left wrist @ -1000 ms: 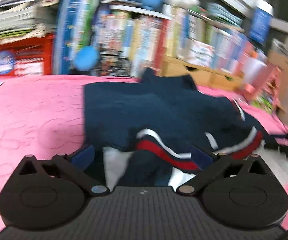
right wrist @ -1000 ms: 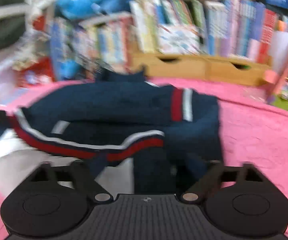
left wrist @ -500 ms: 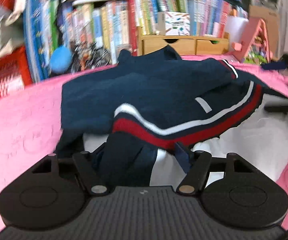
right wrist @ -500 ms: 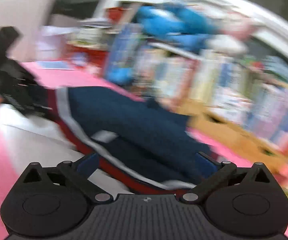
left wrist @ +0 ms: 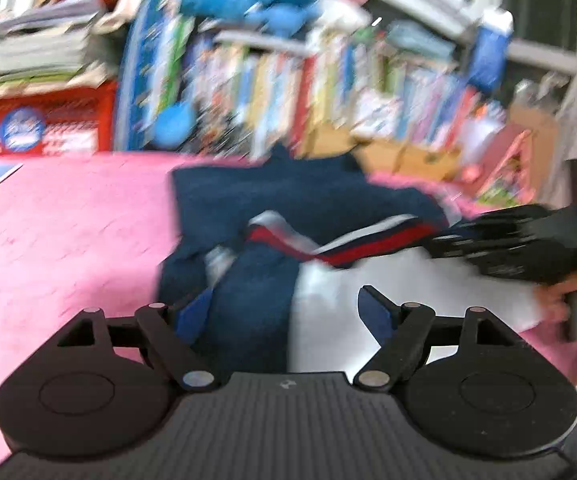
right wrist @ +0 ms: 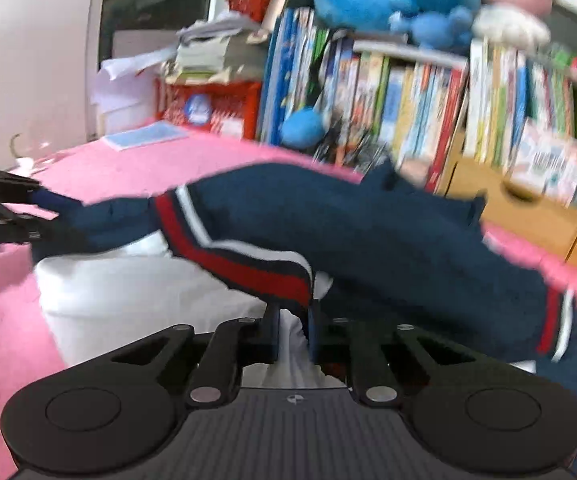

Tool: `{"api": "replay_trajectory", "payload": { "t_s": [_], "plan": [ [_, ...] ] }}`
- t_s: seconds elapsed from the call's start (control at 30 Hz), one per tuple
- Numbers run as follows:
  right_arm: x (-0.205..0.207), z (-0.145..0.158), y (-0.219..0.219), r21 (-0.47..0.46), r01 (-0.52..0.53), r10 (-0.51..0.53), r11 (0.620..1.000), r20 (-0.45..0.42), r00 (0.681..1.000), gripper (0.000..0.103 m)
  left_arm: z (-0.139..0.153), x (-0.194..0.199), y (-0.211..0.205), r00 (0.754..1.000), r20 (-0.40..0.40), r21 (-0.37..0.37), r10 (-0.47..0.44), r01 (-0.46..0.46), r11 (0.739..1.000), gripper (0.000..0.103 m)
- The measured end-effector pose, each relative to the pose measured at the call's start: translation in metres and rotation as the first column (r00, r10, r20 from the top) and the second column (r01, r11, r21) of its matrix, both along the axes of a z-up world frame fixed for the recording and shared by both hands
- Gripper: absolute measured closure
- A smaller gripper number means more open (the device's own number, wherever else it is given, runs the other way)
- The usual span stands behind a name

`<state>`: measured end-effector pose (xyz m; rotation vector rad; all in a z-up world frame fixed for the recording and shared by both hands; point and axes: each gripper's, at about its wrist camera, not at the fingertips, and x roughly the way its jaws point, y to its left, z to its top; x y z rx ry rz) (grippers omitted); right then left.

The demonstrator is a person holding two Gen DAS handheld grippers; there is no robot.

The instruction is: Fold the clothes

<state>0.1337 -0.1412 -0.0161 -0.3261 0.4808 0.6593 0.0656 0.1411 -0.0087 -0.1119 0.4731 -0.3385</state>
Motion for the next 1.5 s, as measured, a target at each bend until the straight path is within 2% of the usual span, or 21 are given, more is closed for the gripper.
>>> {"api": "replay_trajectory", "payload": {
  "t_s": [0.03, 0.1, 0.2, 0.27, 0.33, 0.4, 0.47, 0.57, 0.63, 0.73, 0.87, 1.0, 1.07, 1.1, 1.13, 1.2, 1.27, 1.3, 1.37, 1.43, 1.5],
  "plan": [
    [0.000, 0.001, 0.004, -0.011, 0.016, -0.016, 1.000, 0.040, 0.999, 0.089, 0.005, -0.002, -0.007, 0.999, 0.027, -0.006, -0.018, 0.018, 1.000, 0.011],
    [0.007, 0.001, 0.014, -0.033, 0.040, -0.037, 0.999, 0.097, 0.995, 0.089, 0.009, -0.001, -0.025, 0.997, 0.064, 0.011, -0.041, 0.040, 0.999, 0.002],
    [0.025, -0.016, 0.017, -0.017, 0.050, -0.050, 0.999, 0.041, 0.998, 0.088, 0.004, 0.006, -0.057, 0.995, 0.084, 0.074, -0.048, 0.042, 0.996, 0.000],
    [0.036, -0.023, 0.014, 0.015, 0.046, -0.046, 0.999, -0.023, 0.999, 0.084, -0.001, 0.009, -0.071, 0.996, 0.070, 0.097, -0.048, 0.041, 0.994, 0.005],
    [0.043, -0.023, 0.003, 0.080, 0.041, -0.035, 0.996, -0.079, 0.996, 0.079, 0.004, -0.004, -0.074, 0.991, 0.120, 0.073, -0.051, 0.042, 0.996, 0.007],
    [0.045, -0.023, -0.006, 0.123, 0.042, -0.027, 0.991, -0.122, 0.992, 0.076, 0.015, -0.024, -0.069, 0.971, 0.236, 0.031, -0.050, 0.044, 0.999, 0.000],
    [0.049, -0.023, -0.012, 0.154, 0.045, -0.022, 0.987, -0.149, 0.989, 0.070, 0.021, -0.030, -0.071, 0.959, 0.270, 0.034, -0.086, 0.080, 0.996, 0.000],
    [0.056, -0.021, -0.022, 0.230, 0.081, -0.033, 0.970, -0.203, 0.979, 0.068, 0.007, -0.013, -0.100, 0.975, 0.197, 0.218, -0.102, 0.057, 0.974, 0.000],
    [0.058, -0.014, -0.042, 0.333, 0.130, -0.046, 0.934, -0.247, 0.968, 0.063, -0.009, 0.000, -0.113, 0.989, 0.128, 0.312, -0.078, 0.035, 0.950, 0.000],
    [0.050, 0.005, -0.092, 0.470, 0.194, -0.084, 0.861, -0.245, 0.966, 0.042, -0.038, 0.021, -0.126, 1.000, 0.008, 0.413, -0.002, -0.002, 0.911, 0.000],
    [0.029, 0.017, -0.121, 0.285, 0.272, -0.253, 0.919, -0.104, 0.962, 0.034, -0.039, 0.037, -0.110, 0.994, -0.092, 0.311, 0.051, -0.020, 0.950, 0.000],
    [0.026, -0.001, -0.115, 0.027, 0.258, -0.255, 0.966, -0.083, 0.963, 0.003, -0.040, 0.044, -0.104, 0.988, -0.137, 0.275, 0.068, -0.028, 0.961, 0.000],
    [0.025, -0.015, -0.107, -0.038, 0.267, -0.268, 0.963, -0.043, 0.962, 0.016, -0.041, 0.042, -0.104, 0.989, -0.134, 0.279, 0.070, -0.031, 0.960, 0.000],
    [0.029, -0.018, -0.107, -0.031, 0.272, -0.274, 0.962, -0.063, 0.960, 0.059, -0.041, 0.042, -0.104, 0.989, -0.134, 0.277, 0.070, -0.030, 0.960, 0.000],
    [0.031, -0.016, -0.109, -0.002, 0.301, -0.301, 0.954, -0.069, 0.951, 0.075, -0.041, 0.041, -0.104, 0.988, -0.135, 0.276, 0.070, -0.030, 0.961, 0.000],
    [0.038, -0.009, -0.118, 0.070, 0.343, -0.340, 0.937, -0.053, 0.939, 0.076, -0.040, 0.039, -0.105, 0.988, -0.135, 0.275, 0.069, -0.029, 0.961, 0.000],
    [0.049, -0.005, -0.129, 0.116, 0.380, -0.374, 0.918, -0.070, 0.925, 0.064, -0.040, 0.039, -0.106, 0.989, -0.134, 0.277, 0.070, -0.031, 0.960, 0.000],
    [0.055, -0.006, -0.135, 0.124, 0.403, -0.392, 0.907, -0.100, 0.914, 0.053, -0.040, 0.039, -0.106, 0.989, -0.134, 0.277, 0.071, -0.031, 0.960, 0.000],
    [0.051, -0.004, -0.137, 0.131, 0.405, -0.395, 0.905, -0.092, 0.914, 0.053, -0.040, 0.041, -0.108, 0.988, -0.134, 0.275, 0.073, -0.033, 0.961, 0.000],
    [0.017, 0.002, -0.121, 0.070, 0.348, -0.353, 0.935, 0.076, 0.933, 0.045, -0.040, 0.041, -0.107, 0.988, -0.136, 0.274, 0.073, -0.034, 0.961, 0.000],
    [-0.028, 0.006, -0.106, -0.026, 0.230, -0.216, 0.973, 0.251, 0.943, 0.033, -0.040, 0.041, -0.108, 0.988, -0.136, 0.274, 0.074, -0.034, 0.961, 0.000]
  ]
}}
